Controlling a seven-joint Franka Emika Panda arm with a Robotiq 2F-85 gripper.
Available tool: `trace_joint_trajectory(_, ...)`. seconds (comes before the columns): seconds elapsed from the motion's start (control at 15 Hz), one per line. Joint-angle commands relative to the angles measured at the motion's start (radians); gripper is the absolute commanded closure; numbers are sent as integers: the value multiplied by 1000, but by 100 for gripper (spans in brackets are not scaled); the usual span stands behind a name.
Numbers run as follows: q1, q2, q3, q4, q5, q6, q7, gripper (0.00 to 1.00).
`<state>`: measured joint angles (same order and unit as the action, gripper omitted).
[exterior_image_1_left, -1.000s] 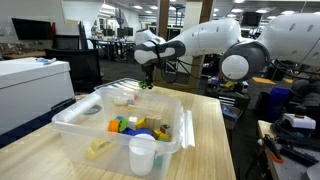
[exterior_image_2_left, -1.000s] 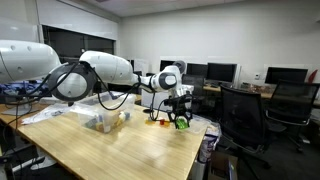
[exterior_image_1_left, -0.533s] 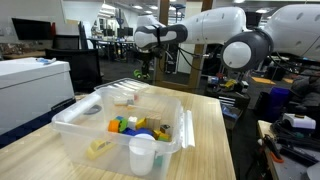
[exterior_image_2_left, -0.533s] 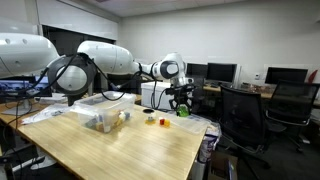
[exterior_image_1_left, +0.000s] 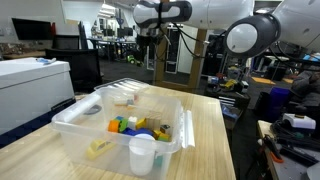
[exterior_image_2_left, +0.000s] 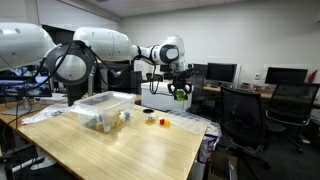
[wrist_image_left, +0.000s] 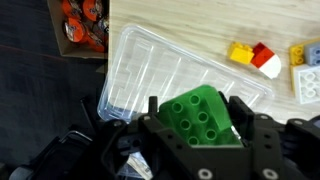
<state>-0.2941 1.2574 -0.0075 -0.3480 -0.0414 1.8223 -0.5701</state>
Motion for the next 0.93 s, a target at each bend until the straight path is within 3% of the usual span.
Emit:
trace_joint_trajectory(0.0, 15, -59, 37, -11, 50, -44, 55, 55)
trace_joint_trajectory(0.4, 144, -21, 50, -16, 34, -42, 92, 55)
trace_joint_trajectory(0.87, 294, 4, 76, -20, 52, -11, 27, 55)
